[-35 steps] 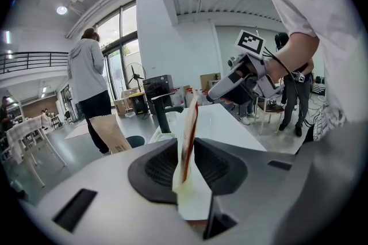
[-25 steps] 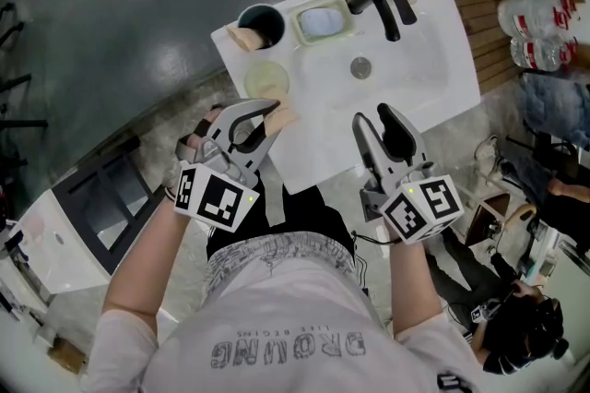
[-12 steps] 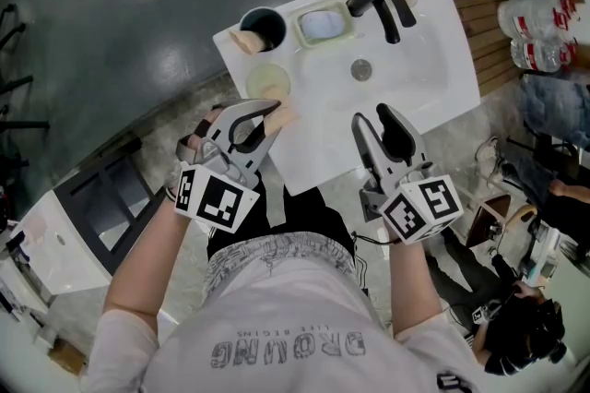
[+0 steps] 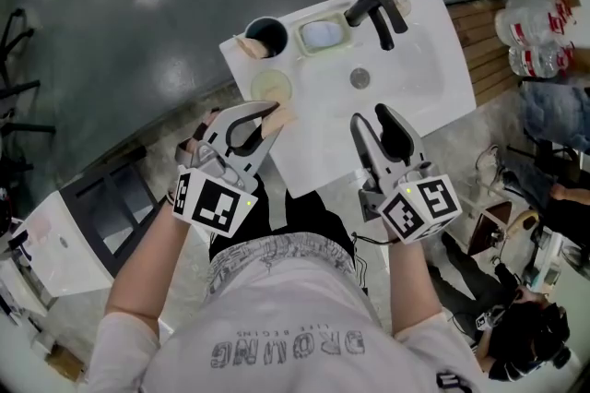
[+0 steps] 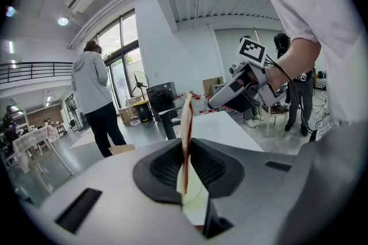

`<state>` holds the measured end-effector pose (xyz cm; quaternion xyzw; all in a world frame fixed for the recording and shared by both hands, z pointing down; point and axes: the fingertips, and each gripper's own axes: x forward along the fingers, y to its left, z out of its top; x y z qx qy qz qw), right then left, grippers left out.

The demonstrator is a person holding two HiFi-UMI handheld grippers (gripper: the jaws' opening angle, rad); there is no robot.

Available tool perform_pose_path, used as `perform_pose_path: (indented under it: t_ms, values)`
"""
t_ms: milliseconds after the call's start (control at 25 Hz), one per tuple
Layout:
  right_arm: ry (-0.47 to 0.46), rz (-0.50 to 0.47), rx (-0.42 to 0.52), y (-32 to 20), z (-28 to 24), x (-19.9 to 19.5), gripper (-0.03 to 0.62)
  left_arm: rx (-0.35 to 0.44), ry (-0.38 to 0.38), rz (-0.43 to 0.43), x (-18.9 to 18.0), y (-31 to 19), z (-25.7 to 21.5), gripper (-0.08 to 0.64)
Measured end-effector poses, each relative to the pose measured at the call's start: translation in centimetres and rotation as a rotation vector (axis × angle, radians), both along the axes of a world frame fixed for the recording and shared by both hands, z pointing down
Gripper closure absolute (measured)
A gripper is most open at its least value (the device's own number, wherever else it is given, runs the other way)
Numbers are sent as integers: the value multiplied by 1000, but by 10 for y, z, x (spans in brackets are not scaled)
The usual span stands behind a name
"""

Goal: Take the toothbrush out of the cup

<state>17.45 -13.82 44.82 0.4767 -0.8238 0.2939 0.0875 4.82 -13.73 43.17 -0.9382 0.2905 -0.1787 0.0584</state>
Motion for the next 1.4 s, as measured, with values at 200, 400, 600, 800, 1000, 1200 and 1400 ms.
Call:
perform_pose_path:
  t_ms: [200,400,600,800,1000,1200,1400]
  values:
    - [-9,-6,32,0,-13,-3,380,23,28,-34,-6,0,-23,505]
    - [-18,-19,62,3,-26,-8,380,50,54,-72,-14,2,-45,505]
    - [-24,-32,92,4,-38,-12,381,97,44,-90,-23,3,-72,505]
    - [-30,-42,120,5,-51,-18,382,122,55,-121,-33,7,-94,505]
    - [-37,-53,138,5,-61,-23,382,138,84,-169,-47,8,-111,505]
    - [-37,-67,151,2,-66,-28,382,147,96,-241,-69,5,-118,505]
    - [-37,-80,155,-2,-70,-36,383,128,128,-331,-95,2,-118,505]
